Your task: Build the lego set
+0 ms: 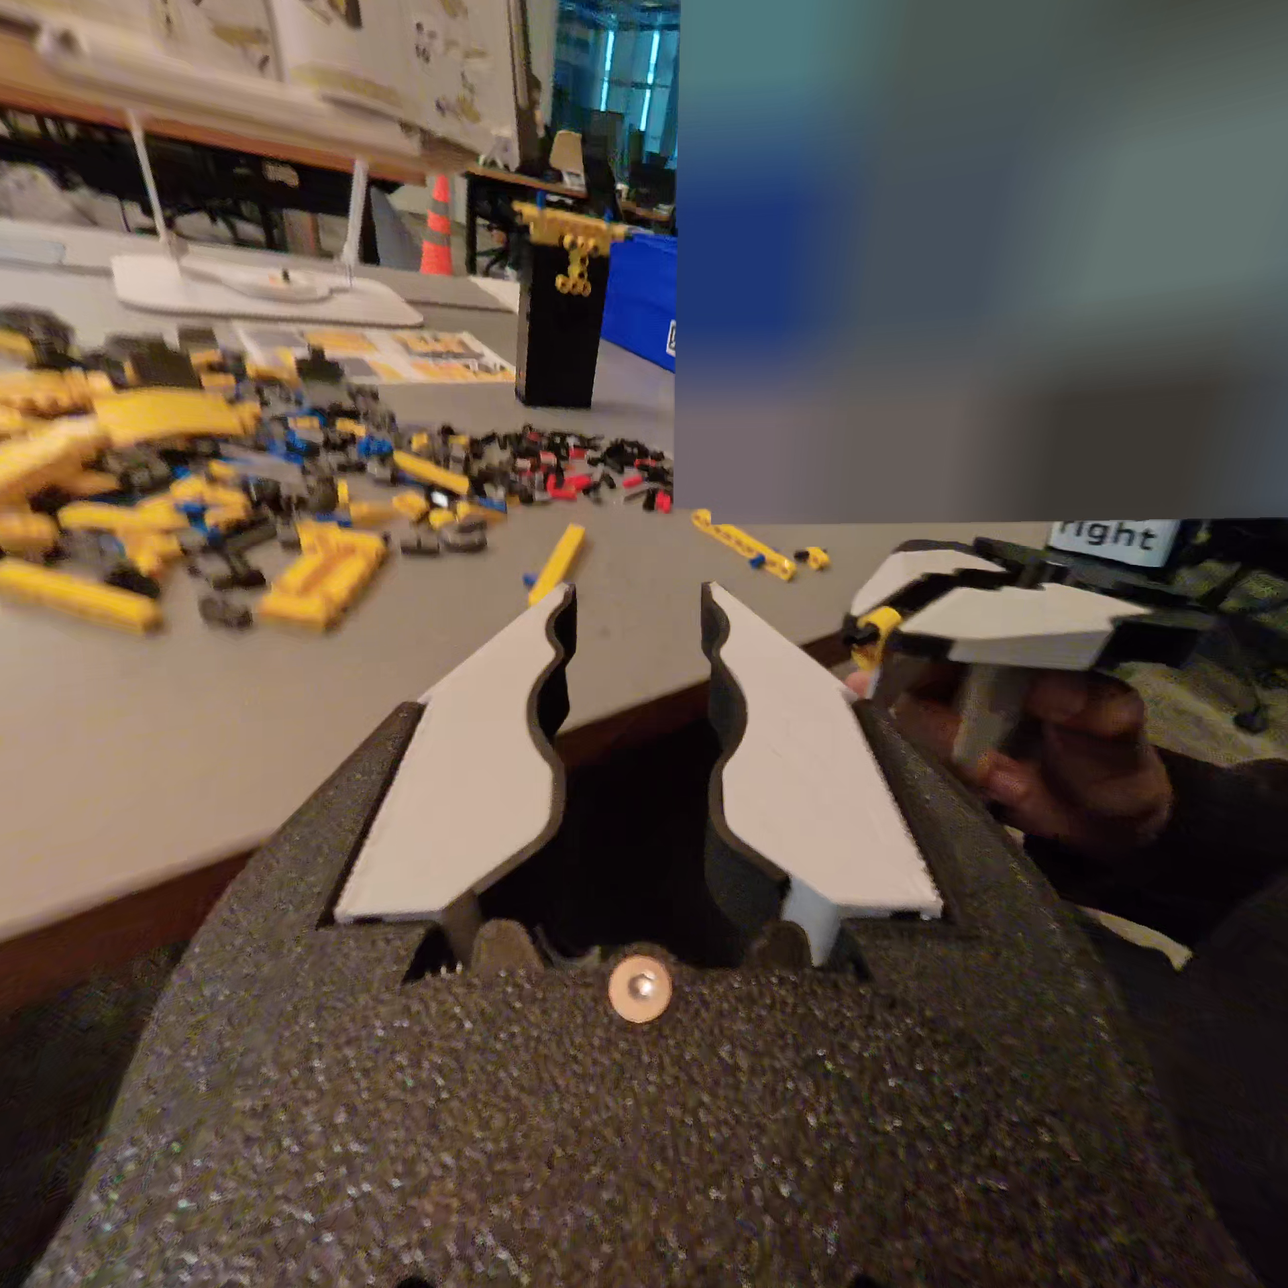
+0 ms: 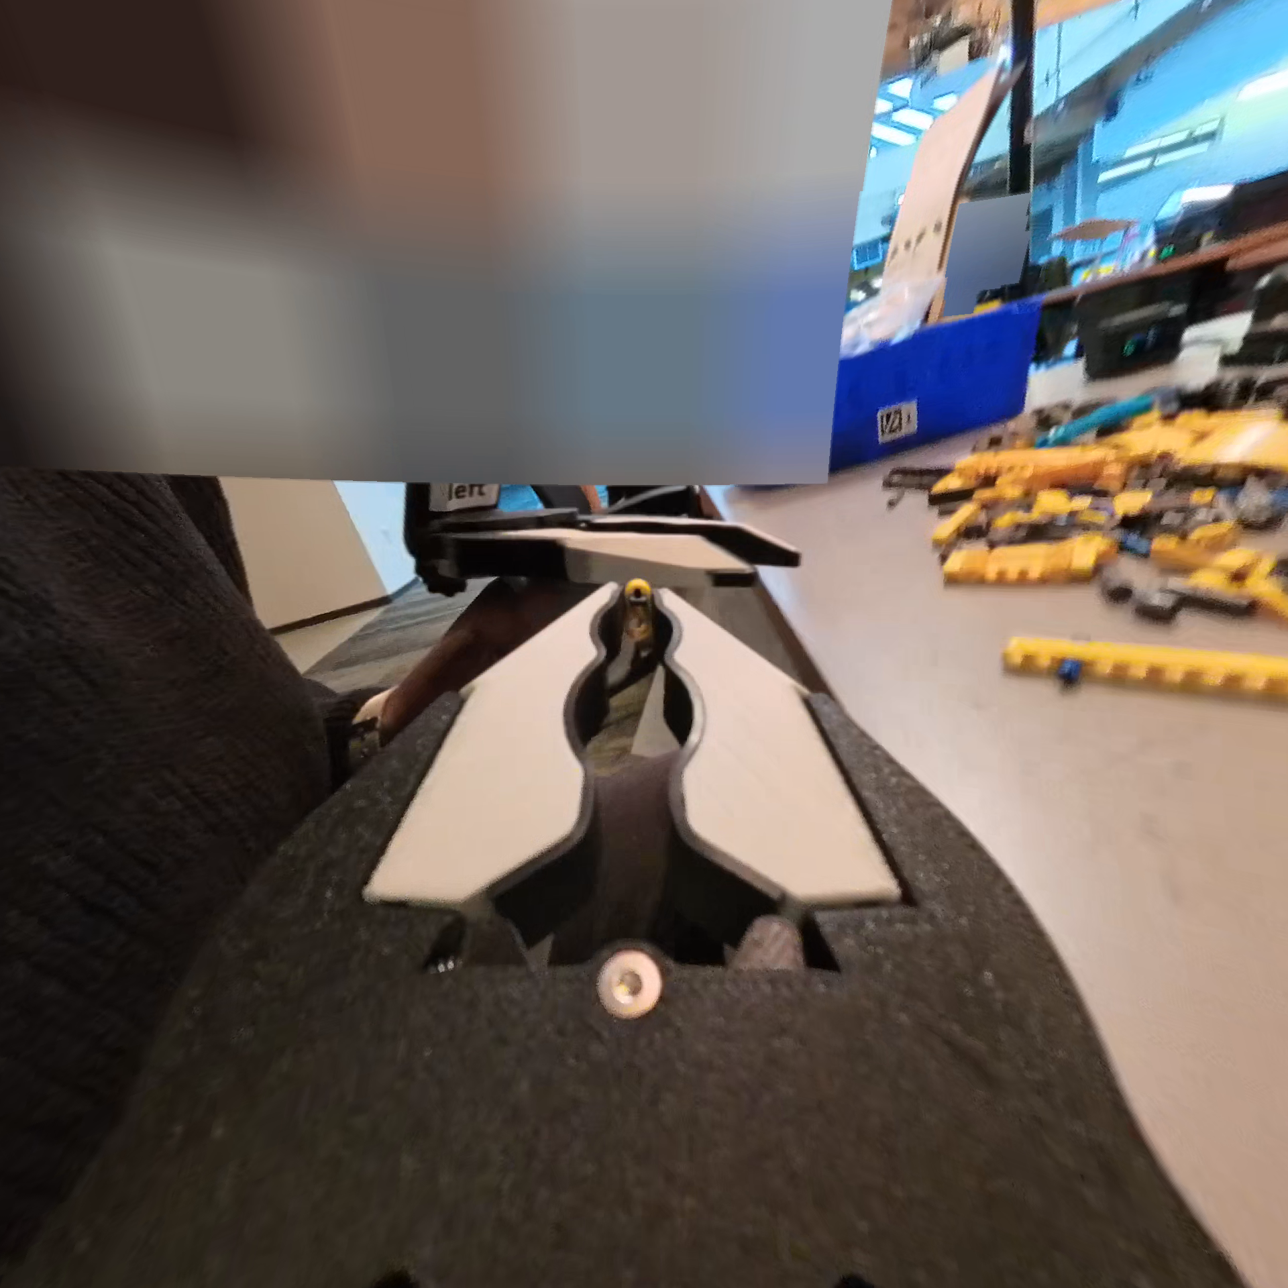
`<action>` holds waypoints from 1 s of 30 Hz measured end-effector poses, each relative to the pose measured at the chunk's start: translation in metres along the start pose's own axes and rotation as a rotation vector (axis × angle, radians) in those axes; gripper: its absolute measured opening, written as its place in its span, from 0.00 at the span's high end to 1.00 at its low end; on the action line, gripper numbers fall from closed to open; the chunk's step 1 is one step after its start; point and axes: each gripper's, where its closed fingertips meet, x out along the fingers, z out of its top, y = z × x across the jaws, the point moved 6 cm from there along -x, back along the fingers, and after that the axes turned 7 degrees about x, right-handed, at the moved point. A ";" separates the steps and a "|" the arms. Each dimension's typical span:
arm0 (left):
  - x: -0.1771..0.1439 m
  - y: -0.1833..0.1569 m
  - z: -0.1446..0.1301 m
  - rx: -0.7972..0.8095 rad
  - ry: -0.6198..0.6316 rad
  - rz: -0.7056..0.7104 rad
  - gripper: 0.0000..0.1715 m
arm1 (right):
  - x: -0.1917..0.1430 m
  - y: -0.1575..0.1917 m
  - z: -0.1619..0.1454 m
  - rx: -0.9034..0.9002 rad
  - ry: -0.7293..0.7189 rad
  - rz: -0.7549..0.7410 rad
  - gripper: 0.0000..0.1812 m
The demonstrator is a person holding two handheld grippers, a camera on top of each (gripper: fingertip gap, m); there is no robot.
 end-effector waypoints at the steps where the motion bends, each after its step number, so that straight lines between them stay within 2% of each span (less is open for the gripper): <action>1: 0.005 0.003 0.009 0.044 0.006 0.003 0.79 | 0.001 0.002 0.006 -0.034 -0.002 -0.007 0.97; 4: 0.017 0.009 0.022 0.187 0.045 0.038 0.79 | -0.002 0.001 0.010 -0.176 0.024 -0.065 0.96; 7: 0.027 0.008 0.017 0.232 0.128 0.018 0.79 | -0.008 -0.005 0.002 -0.251 0.033 -0.124 0.96; 12: 0.043 0.014 -0.009 0.205 0.285 0.029 0.80 | -0.024 -0.012 -0.009 -0.142 -0.011 -0.156 0.96; 17: 0.053 0.005 -0.014 0.232 0.297 0.012 0.80 | -0.050 -0.002 -0.009 -0.113 -0.071 -0.223 0.96; 22: 0.068 -0.038 0.000 0.315 0.270 -0.177 0.79 | -0.068 0.010 -0.011 -0.178 -0.069 -0.324 0.96; 26: 0.087 -0.069 -0.002 0.345 0.284 -0.410 0.67 | -0.085 0.015 -0.008 -0.161 -0.119 -0.372 0.96; 28: 0.100 -0.073 0.001 0.324 0.310 -0.463 0.67 | -0.094 0.016 -0.006 -0.165 -0.137 -0.405 0.96; 30: 0.116 -0.068 0.006 0.310 0.344 -0.454 0.67 | -0.103 0.017 -0.003 -0.170 -0.156 -0.433 0.96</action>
